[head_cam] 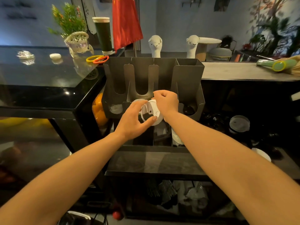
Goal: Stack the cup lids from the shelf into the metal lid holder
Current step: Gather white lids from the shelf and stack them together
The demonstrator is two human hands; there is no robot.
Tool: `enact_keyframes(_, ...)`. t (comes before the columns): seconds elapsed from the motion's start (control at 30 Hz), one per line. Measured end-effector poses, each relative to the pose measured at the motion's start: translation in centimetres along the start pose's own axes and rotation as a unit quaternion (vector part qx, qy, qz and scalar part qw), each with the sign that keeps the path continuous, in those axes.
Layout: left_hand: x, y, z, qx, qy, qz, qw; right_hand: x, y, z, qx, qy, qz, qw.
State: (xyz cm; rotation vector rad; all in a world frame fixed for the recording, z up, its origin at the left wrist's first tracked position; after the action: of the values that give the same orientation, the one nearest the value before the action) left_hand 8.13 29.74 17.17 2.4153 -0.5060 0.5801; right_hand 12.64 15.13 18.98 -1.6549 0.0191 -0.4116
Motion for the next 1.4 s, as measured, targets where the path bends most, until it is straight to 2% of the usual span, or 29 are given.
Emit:
enact_keyframes(0.1,-0.3,0.6,-0.4,0.034,0.022,0.015,0.999,-0.6,2.8,-0.3,0.122,0.044,0.146,0.981)
enact_keyframes(0.2,-0.5,0.9,-1.1,0.046,0.042,0.025,0.998,-1.0,4.0,0.1,0.154,0.055,0.202,0.966)
enact_keyframes(0.27,-0.3,0.6,-1.6,0.06,0.04,0.035,0.997,-0.6,3.5,0.1,0.127,0.047,0.166,0.977)
enact_keyframes(0.33,0.0,0.1,-2.1,0.079,0.042,0.038,0.995,0.1,1.9,0.0,0.038,0.019,0.076,0.996)
enact_keyframes(0.4,0.7,-0.6,-2.8,0.099,0.057,0.025,0.993,0.7,0.3,0.3,-0.065,-0.022,-0.017,0.998)
enact_keyframes(0.5,2.3,-2.1,-3.4,0.126,0.073,-0.012,0.989,1.5,-0.9,1.2,-0.171,-0.069,-0.095,0.978)
enact_keyframes(0.67,5.2,-3.3,-2.6,0.174,0.02,-0.025,0.984,2.0,-1.4,3.5,-0.261,-0.168,-0.157,0.937)
enact_keyframes(0.77,6.5,-4.0,-1.8,0.178,-0.005,-0.052,0.983,2.5,-1.4,4.4,-0.323,-0.211,-0.161,0.908)
enact_keyframes(1.03,9.4,-6.2,-0.1,0.203,-0.108,-0.127,0.965,4.0,-0.5,7.0,-0.466,-0.32,-0.097,0.819)
enact_keyframes(1.17,9.5,-7.3,2.0,0.261,-0.174,-0.116,0.943,4.1,0.4,8.1,-0.511,-0.357,-0.073,0.778)
enact_keyframes(1.3,9.3,-8.0,3.1,0.323,-0.195,-0.098,0.921,3.8,0.9,8.9,-0.562,-0.37,-0.083,0.735)
enact_keyframes(1.4,9.4,-8.2,3.5,0.35,-0.226,-0.104,0.903,3.6,1.5,8.8,-0.579,-0.387,-0.062,0.715)
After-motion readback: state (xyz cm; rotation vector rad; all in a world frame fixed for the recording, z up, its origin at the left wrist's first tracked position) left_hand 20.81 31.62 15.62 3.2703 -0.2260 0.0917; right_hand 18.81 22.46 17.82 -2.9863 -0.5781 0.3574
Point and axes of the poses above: each hand's wrist, its own x-axis towards the middle knuckle, its own z-axis out of the palm, y = z × x, the point moved 9 cm from there along x, towards the middle knuckle, and after that the axes turned 9 degrees about x, right-handed, at the moved point
